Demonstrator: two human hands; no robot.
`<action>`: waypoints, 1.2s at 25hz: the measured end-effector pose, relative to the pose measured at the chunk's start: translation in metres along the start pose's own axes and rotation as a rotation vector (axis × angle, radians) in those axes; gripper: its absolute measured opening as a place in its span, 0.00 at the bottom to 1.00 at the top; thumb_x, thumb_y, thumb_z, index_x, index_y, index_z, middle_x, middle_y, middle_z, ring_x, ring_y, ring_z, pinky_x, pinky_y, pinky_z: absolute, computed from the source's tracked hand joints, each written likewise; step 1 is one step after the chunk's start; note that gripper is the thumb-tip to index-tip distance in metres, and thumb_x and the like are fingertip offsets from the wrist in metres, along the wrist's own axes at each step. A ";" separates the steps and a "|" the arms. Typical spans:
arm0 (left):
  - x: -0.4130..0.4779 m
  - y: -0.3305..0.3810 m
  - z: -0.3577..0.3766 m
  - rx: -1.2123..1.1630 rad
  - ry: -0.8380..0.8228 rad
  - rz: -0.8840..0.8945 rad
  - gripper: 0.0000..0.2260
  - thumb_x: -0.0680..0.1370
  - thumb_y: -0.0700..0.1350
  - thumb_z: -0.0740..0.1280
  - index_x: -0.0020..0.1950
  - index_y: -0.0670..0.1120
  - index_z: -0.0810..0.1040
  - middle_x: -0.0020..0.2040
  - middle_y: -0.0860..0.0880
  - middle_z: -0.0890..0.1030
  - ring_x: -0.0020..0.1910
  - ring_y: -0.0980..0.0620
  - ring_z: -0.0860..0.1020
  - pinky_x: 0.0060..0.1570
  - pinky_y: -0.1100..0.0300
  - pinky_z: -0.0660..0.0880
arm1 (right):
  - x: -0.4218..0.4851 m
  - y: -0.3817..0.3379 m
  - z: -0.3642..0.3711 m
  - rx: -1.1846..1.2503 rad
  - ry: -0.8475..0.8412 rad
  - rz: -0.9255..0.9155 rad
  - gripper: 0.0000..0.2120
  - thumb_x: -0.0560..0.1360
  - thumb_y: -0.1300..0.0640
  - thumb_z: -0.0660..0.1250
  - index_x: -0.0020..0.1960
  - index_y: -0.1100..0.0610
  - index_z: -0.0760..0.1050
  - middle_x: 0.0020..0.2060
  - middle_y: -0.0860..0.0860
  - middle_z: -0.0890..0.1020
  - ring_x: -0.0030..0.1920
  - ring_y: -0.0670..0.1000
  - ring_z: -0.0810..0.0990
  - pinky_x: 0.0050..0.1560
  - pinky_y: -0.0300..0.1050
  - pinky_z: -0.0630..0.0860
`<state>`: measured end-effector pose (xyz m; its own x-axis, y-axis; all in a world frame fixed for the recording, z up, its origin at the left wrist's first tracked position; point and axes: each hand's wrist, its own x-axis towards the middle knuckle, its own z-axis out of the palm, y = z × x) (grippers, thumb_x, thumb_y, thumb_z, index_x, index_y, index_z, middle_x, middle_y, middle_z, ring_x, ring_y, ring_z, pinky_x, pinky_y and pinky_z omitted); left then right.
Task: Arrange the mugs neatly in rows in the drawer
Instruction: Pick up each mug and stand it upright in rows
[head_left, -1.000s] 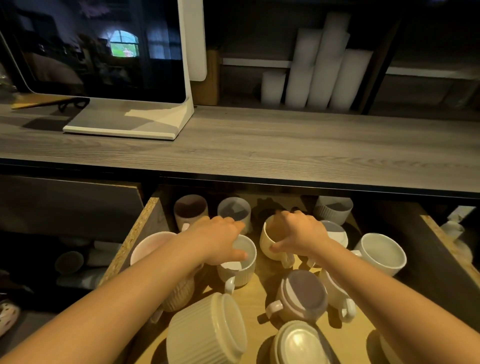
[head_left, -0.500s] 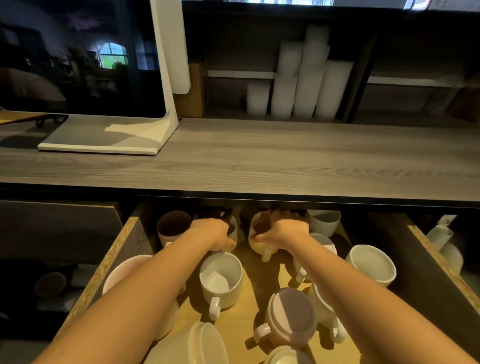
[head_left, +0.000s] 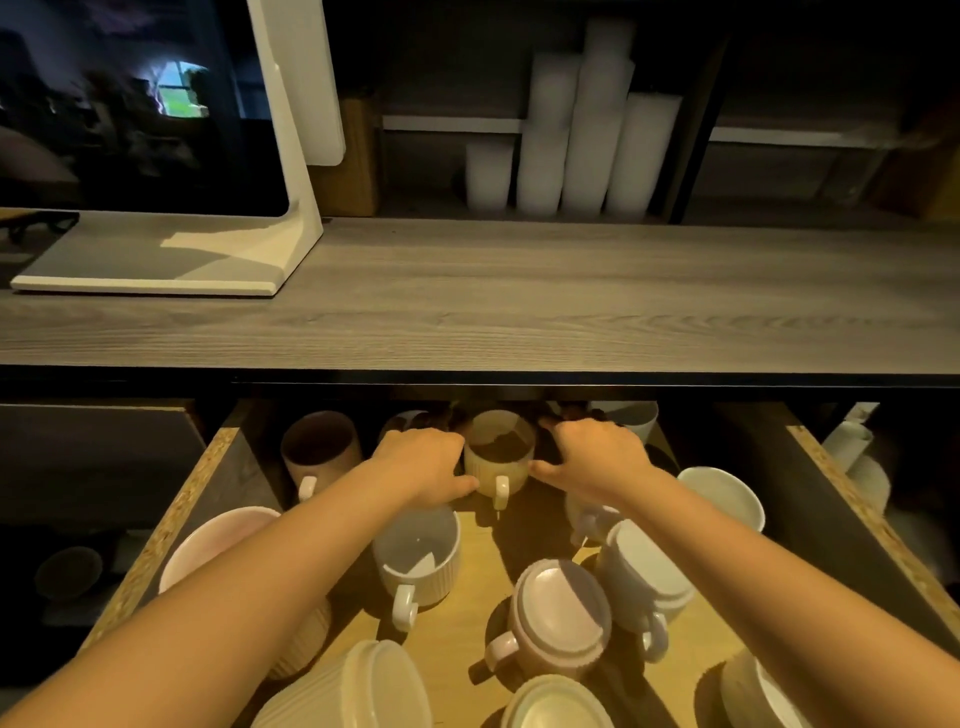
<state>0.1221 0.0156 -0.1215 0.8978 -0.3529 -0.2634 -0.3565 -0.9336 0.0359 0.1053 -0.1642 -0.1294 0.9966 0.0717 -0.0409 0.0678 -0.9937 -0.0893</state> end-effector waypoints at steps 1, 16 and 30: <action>-0.003 0.007 0.000 0.002 0.012 0.045 0.23 0.78 0.57 0.60 0.69 0.47 0.66 0.64 0.45 0.74 0.63 0.45 0.73 0.61 0.49 0.67 | -0.008 0.013 -0.003 -0.041 0.021 0.015 0.21 0.75 0.40 0.61 0.60 0.53 0.73 0.47 0.52 0.80 0.49 0.53 0.79 0.47 0.46 0.78; -0.039 0.042 0.001 -0.111 -0.010 0.184 0.34 0.77 0.58 0.61 0.77 0.52 0.48 0.78 0.50 0.53 0.76 0.48 0.53 0.73 0.49 0.52 | -0.038 0.043 0.000 0.154 0.070 0.161 0.33 0.65 0.41 0.73 0.65 0.53 0.68 0.56 0.52 0.76 0.53 0.53 0.78 0.50 0.47 0.80; -0.054 0.057 -0.016 -1.191 0.065 0.439 0.30 0.67 0.43 0.76 0.65 0.57 0.68 0.62 0.55 0.75 0.60 0.58 0.76 0.56 0.61 0.77 | -0.114 0.061 -0.046 1.101 0.053 -0.205 0.34 0.56 0.45 0.75 0.58 0.46 0.66 0.56 0.46 0.74 0.58 0.44 0.76 0.51 0.42 0.80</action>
<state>0.0578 -0.0194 -0.0900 0.7866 -0.6163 0.0366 -0.2039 -0.2035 0.9576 -0.0024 -0.2374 -0.0848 0.9739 0.1953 0.1158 0.1786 -0.3439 -0.9219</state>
